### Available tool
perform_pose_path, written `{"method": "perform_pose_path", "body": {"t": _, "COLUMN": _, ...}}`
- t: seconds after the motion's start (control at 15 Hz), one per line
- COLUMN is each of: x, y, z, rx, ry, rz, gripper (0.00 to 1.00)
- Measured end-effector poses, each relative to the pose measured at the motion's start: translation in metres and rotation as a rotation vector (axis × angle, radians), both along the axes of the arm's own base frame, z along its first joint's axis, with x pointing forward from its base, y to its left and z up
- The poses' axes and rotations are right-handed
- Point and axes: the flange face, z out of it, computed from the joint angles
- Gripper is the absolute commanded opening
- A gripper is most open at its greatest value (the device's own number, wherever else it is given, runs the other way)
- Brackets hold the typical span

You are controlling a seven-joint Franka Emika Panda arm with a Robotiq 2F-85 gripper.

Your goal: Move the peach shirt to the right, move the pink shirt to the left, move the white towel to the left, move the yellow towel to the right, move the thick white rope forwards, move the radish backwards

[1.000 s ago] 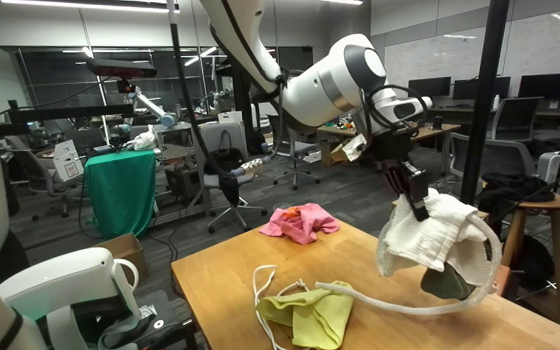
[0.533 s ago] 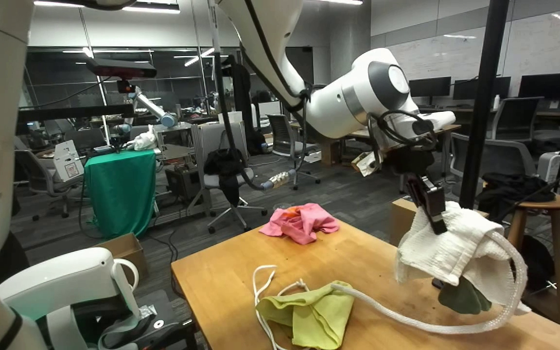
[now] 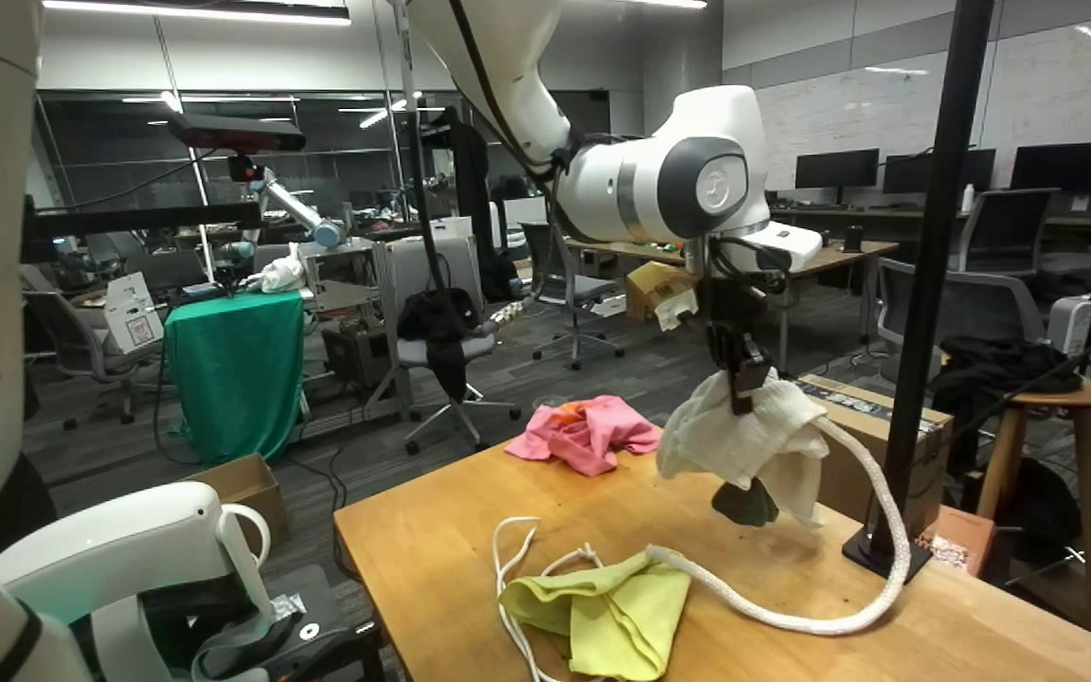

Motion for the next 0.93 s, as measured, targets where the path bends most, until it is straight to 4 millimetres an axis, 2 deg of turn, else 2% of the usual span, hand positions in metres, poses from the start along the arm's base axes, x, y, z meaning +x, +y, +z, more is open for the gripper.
{"method": "perform_pose_path", "body": {"t": 0.4, "x": -0.025, "y": 0.031, "z": -0.003, "rx": 0.299, "ry": 0.01, "rz": 0.149, "gripper": 0.07}}
{"method": "perform_pose_path", "body": {"t": 0.67, "x": -0.059, "y": 0.067, "z": -0.02, "rx": 0.453, "ry": 0.069, "rz": 0.314, "gripper": 0.07}}
{"method": "perform_pose_path", "body": {"t": 0.93, "x": -0.1, "y": 0.104, "z": -0.044, "rx": 0.563, "ry": 0.206, "rz": 0.494, "gripper": 0.07}}
